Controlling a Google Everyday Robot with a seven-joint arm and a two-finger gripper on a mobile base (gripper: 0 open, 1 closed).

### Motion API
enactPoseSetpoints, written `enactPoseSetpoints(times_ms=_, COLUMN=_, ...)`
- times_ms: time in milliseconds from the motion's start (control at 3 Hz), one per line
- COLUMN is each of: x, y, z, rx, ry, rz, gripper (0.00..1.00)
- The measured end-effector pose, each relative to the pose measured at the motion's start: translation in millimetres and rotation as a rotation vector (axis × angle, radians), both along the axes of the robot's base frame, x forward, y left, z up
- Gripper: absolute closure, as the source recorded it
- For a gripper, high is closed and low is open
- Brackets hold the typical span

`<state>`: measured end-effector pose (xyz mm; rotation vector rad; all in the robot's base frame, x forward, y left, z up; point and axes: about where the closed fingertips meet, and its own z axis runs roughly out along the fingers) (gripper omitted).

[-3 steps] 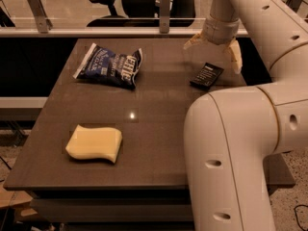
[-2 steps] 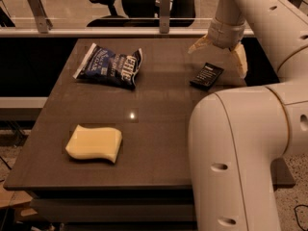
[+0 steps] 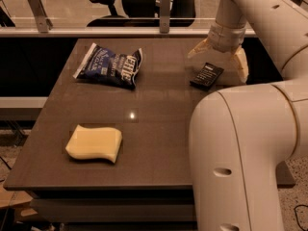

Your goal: Move rxbar chocolate near sponge

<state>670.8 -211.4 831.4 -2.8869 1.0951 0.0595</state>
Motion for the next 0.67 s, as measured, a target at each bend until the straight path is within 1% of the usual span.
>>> enactPoseSetpoints(times_ms=333, x=2.2, y=9.5, z=-6.5, rx=0.012, ry=0.01, rz=0.038, gripper=0.0)
enactPoseSetpoints(times_ms=667, x=7.4, y=15.3, z=-15.0, rx=0.042, ry=0.006, rz=0.057, gripper=0.19)
